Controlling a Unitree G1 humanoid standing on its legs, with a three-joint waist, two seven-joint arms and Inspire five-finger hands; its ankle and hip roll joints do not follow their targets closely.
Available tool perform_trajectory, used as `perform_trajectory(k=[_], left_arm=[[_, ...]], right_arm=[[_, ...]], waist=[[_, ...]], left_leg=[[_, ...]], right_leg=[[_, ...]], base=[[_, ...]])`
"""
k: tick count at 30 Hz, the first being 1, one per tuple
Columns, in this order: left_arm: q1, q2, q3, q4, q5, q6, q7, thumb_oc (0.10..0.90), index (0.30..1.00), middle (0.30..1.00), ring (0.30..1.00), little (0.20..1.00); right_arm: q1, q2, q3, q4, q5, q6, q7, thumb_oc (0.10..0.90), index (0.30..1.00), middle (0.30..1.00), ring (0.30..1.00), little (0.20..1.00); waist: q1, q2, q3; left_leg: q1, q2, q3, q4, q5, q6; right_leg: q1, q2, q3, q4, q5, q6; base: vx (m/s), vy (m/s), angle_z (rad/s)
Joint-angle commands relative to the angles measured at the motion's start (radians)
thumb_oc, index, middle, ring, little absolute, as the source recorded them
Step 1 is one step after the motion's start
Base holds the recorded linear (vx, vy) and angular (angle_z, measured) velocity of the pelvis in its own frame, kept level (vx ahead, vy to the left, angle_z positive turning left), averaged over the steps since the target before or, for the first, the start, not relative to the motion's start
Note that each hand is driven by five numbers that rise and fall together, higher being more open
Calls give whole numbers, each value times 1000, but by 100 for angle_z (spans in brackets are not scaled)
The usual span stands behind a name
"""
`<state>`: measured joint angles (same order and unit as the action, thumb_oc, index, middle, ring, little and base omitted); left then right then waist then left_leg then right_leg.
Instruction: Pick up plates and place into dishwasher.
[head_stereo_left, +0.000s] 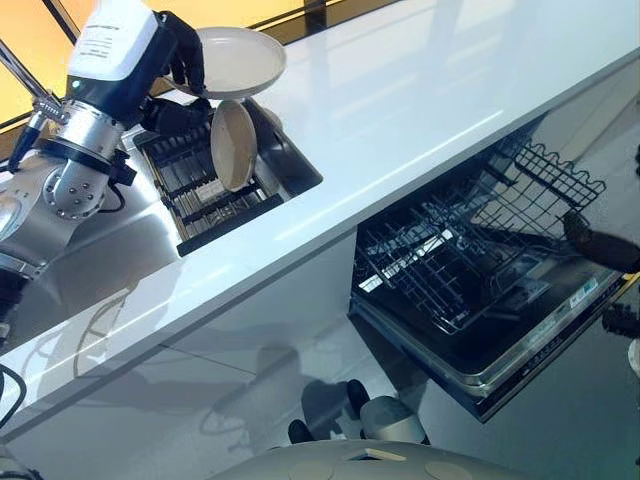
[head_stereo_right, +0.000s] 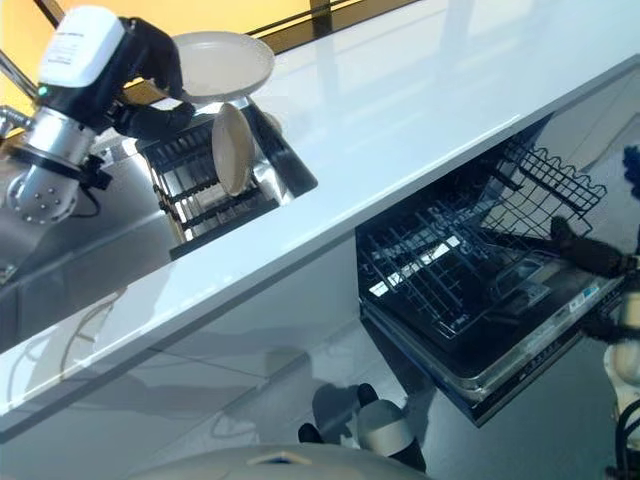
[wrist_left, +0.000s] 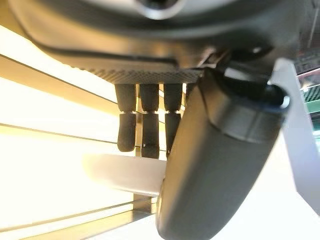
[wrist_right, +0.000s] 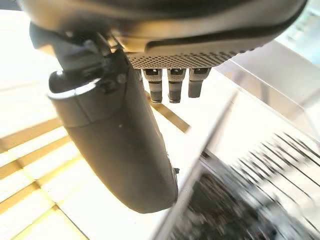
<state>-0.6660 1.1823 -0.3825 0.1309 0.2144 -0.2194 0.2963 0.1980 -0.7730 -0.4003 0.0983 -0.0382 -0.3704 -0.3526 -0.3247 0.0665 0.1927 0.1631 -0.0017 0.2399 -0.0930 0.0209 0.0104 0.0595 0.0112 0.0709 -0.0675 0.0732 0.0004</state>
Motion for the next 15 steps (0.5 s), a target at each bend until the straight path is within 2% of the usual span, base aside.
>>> perform_trajectory(k=[1, 5, 9, 12, 14, 15], left_arm=[[-169, -9, 96, 24, -72, -5, 44, 100, 300, 300, 300, 200], [-181, -53, 83, -4, -108, -8, 9, 100, 300, 300, 300, 200], [-174, -102, 82, -9, -132, -30, -14, 100, 300, 300, 300, 200], [-174, -156, 79, -21, -168, -42, -42, 100, 300, 300, 300, 200], [-173, -159, 80, -22, -168, -43, -42, 100, 300, 300, 300, 200], [-173, -174, 78, -25, -165, -49, -45, 100, 300, 300, 300, 200]], right_arm=[[-104, -186, -107, -86, -50, -75, -97, 800, 900, 900, 900, 900], [-187, -238, -83, -143, -49, -75, -105, 800, 900, 900, 900, 900], [-265, -241, -40, -175, -32, -83, -104, 800, 900, 900, 900, 900], [-349, -234, 23, -195, -63, -98, -32, 800, 900, 900, 900, 900], [-355, -234, 29, -195, -65, -98, -26, 800, 900, 900, 900, 900], [-377, -236, 55, -198, -76, -98, 9, 800, 900, 900, 900, 900]], waist=[[31, 6, -131], [51, 1, -139], [65, -2, -145], [79, -5, -147], [79, -5, -146], [85, -7, -147]], left_leg=[[-1, -44, -48, 16, -99, 14], [0, -45, -60, 19, -101, 15], [1, -45, -68, 23, -102, 15], [0, -45, -78, 27, -102, 15], [-1, -45, -79, 27, -102, 14], [-2, -45, -83, 27, -101, 14]], right_leg=[[-20, 43, -24, 92, -106, 94], [-13, 45, -26, 88, -106, 92], [-6, 45, -29, 85, -107, 89], [-2, 44, -33, 84, -108, 87], [-1, 44, -33, 84, -108, 87], [-1, 43, -35, 83, -108, 86]], base=[[0, 0, 0], [0, 0, 0], [0, 0, 0], [0, 0, 0], [0, 0, 0], [-14, -3, 5]])
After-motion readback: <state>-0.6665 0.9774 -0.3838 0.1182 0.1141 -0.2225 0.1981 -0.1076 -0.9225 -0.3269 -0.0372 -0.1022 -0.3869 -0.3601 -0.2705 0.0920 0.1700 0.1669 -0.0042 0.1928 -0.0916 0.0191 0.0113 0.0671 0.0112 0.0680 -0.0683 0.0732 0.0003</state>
